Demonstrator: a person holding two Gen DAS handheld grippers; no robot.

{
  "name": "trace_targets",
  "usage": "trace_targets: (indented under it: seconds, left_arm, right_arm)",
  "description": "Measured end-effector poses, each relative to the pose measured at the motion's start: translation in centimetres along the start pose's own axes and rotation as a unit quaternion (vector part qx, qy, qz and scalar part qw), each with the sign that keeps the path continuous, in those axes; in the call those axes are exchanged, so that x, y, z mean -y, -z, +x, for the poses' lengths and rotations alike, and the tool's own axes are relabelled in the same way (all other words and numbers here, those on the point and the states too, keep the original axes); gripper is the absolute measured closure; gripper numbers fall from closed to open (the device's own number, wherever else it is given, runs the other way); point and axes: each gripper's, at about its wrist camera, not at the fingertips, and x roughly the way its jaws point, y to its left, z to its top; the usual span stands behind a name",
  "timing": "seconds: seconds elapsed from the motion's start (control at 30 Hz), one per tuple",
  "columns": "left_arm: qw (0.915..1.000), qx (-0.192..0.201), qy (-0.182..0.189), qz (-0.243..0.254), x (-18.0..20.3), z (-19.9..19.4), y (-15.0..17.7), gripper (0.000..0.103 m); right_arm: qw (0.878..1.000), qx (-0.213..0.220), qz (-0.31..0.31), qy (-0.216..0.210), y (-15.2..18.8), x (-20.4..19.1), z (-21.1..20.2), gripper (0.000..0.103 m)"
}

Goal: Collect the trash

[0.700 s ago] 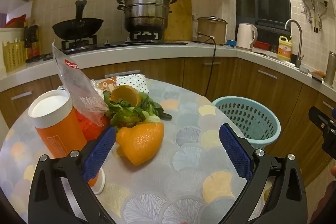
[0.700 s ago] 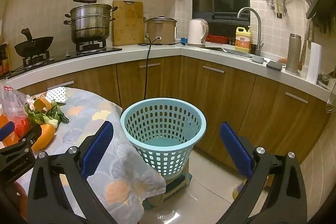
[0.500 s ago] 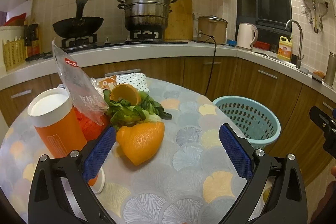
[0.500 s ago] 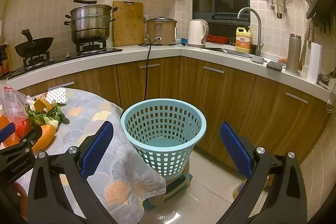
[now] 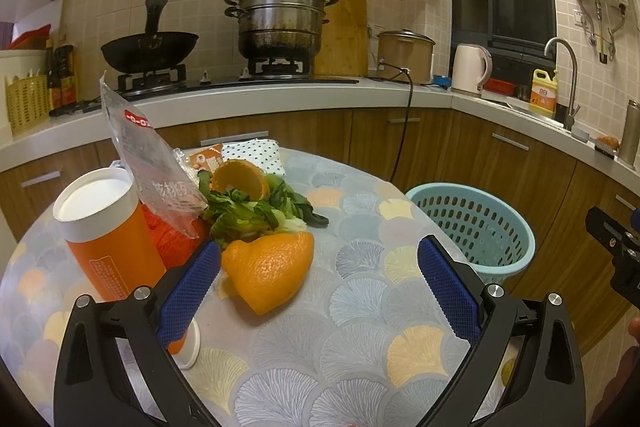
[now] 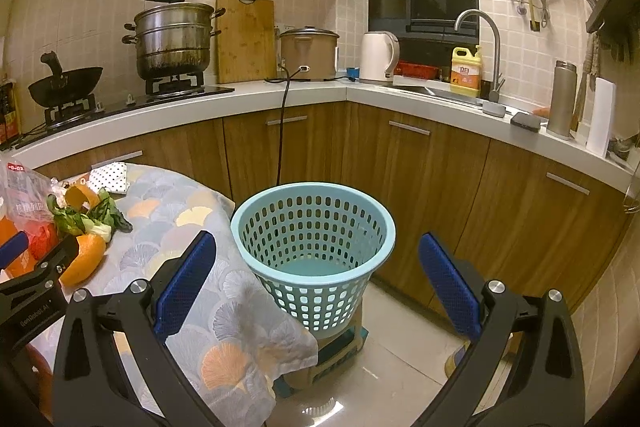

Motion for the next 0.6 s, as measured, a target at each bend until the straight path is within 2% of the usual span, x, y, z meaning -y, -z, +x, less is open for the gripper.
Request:
trace_targets:
  seconds: [0.6]
  left_arm:
    - [1.0000,-0.002,0.001,0.000,-0.02,-0.03,-0.20,0.008]
  right_arm:
    - [1.000,0.001,-0.006,0.001,0.30,-0.03,0.01,0.007]
